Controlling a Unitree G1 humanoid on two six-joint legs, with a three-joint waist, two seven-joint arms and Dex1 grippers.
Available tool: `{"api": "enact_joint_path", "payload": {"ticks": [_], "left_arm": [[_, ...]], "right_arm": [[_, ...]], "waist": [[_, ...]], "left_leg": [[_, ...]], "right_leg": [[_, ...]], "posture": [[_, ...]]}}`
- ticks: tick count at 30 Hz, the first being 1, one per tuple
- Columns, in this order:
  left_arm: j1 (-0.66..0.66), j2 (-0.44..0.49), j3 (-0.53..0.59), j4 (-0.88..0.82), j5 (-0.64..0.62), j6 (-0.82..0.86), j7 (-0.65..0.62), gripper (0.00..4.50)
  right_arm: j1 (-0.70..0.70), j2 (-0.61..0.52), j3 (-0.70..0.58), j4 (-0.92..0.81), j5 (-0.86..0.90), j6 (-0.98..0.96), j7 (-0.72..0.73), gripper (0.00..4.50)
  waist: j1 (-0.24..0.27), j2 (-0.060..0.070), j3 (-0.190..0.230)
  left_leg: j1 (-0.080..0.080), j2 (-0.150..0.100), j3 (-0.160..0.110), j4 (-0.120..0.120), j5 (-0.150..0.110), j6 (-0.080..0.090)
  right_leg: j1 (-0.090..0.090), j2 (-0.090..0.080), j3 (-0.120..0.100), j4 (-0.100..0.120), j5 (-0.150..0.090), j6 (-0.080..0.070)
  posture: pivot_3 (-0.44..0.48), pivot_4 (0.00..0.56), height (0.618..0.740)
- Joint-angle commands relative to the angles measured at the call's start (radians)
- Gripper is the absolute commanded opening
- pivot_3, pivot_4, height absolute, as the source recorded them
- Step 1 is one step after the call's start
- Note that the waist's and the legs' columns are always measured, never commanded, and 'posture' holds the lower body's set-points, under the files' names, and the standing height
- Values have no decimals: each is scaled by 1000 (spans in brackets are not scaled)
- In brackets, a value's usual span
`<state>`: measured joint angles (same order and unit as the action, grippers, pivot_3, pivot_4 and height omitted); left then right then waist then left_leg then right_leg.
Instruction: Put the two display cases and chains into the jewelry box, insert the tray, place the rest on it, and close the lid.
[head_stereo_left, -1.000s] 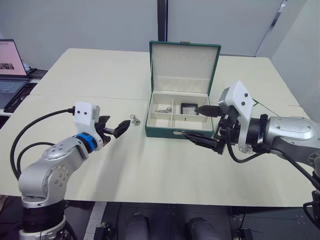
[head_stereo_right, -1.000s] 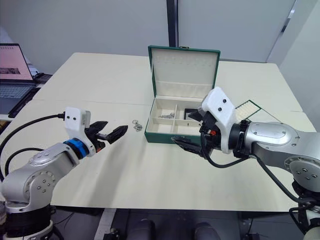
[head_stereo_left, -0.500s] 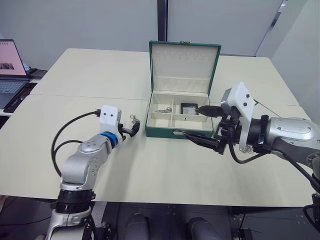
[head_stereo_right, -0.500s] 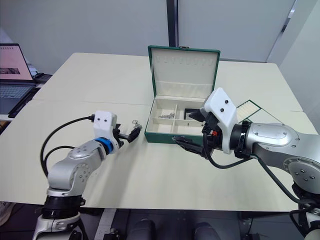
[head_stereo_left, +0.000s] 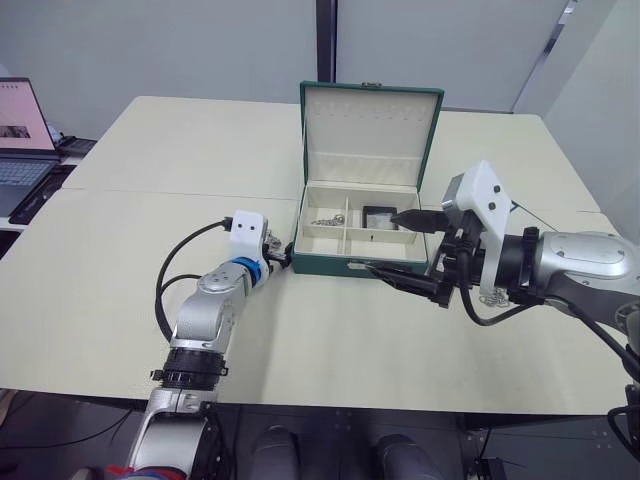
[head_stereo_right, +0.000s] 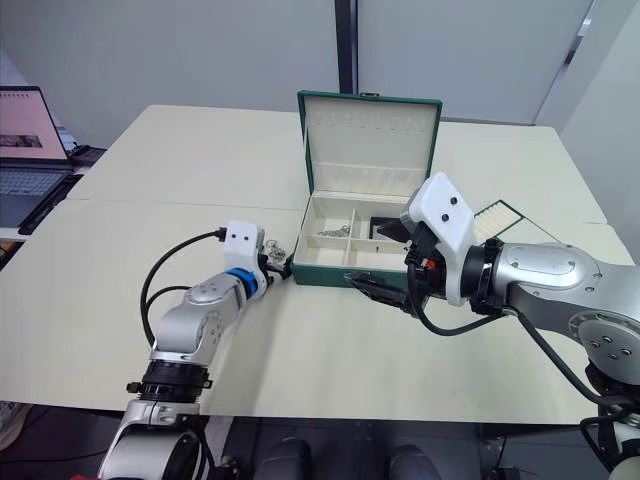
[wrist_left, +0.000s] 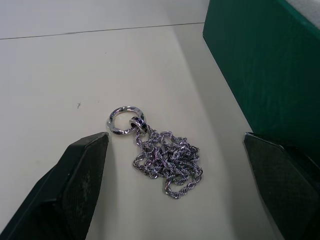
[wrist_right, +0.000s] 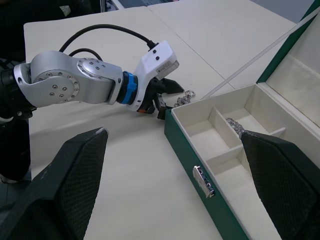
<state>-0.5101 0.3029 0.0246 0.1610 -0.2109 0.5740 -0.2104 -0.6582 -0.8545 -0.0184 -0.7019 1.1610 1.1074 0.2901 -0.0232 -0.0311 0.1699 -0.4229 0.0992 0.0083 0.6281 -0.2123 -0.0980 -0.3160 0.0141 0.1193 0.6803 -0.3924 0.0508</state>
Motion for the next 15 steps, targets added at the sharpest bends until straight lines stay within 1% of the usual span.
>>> {"api": "enact_joint_path", "payload": {"ticks": [1,4,7,11,14,15], "left_arm": [[-8,-12,-6,4,21,-6,-4,4462],[-3,-15,6,6,22,7,0,4462],[-5,-21,11,12,17,18,-8,3882],[-17,-31,12,19,24,21,-11,2626],[-21,-34,12,24,27,21,-13,1854],[-23,-34,11,28,29,20,-15,1478]], "right_arm": [[-18,-14,-41,-24,12,-4,-4,4500],[-17,-15,-43,-24,16,-4,-8,4500],[-15,-16,-45,-24,18,-5,-8,4500],[-14,-18,-48,-24,21,-5,-8,4500],[-12,-19,-50,-24,24,-5,-9,4500],[-11,-20,-51,-25,26,-4,-11,4500]], "waist": [[0,0,0],[0,0,0],[0,0,0],[0,0,0],[1,0,0],[1,0,0]], "left_leg": [[0,0,0,0,0,0],[0,0,0,0,0,0],[0,0,0,0,0,0],[0,0,0,0,0,0],[0,0,0,0,0,0],[0,0,0,0,0,0]], "right_leg": [[0,0,0,0,0,0],[0,0,0,0,0,0],[0,0,0,0,0,0],[0,0,0,0,0,0],[0,0,0,0,0,0],[0,0,0,0,0,0]], "posture": [[0,150,740],[0,150,740],[0,150,740],[0,150,740],[0,150,740],[0,150,740]]}}
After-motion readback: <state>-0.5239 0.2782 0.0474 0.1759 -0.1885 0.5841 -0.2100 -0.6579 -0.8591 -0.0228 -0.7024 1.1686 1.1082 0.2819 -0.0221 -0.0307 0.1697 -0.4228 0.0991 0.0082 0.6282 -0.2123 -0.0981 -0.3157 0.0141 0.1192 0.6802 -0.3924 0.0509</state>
